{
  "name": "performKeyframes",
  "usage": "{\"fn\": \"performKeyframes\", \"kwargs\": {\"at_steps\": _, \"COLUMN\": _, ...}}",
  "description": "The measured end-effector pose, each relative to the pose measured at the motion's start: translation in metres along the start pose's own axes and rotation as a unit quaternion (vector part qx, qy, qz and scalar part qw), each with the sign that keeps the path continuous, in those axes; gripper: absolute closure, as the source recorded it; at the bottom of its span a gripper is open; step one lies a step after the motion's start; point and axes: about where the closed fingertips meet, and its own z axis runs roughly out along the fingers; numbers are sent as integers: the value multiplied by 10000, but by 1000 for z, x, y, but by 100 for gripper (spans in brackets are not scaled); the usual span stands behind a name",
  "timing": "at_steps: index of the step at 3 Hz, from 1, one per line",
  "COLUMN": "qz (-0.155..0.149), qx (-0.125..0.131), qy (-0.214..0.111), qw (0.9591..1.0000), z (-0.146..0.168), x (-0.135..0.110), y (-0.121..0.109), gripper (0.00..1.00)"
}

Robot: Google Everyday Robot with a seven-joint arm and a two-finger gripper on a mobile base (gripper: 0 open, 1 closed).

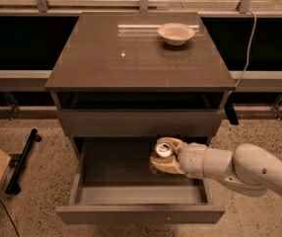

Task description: Place orange can into middle drawer

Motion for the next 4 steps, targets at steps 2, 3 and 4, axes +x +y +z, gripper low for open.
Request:
{"fn": "performKeyframes", "kwargs": {"at_steps": 2, "qz": 411, "qx": 296, "qy": 55, "qw": 9987, "z": 2, "x": 37, "y": 5, "gripper": 100}}
{"fn": "performKeyframes", "kwargs": {"at_steps": 3, "qz": 304, "qx": 240, "qy": 98, "qw": 9992, "z": 18, "x": 50, "y": 8, "gripper": 100}}
{"fn": "performKeyframes", "kwargs": {"at_steps": 4, "qz": 270, "qx": 240, "qy": 101, "qw": 9993, "z": 27, "x": 56, "y": 10, "gripper": 100}}
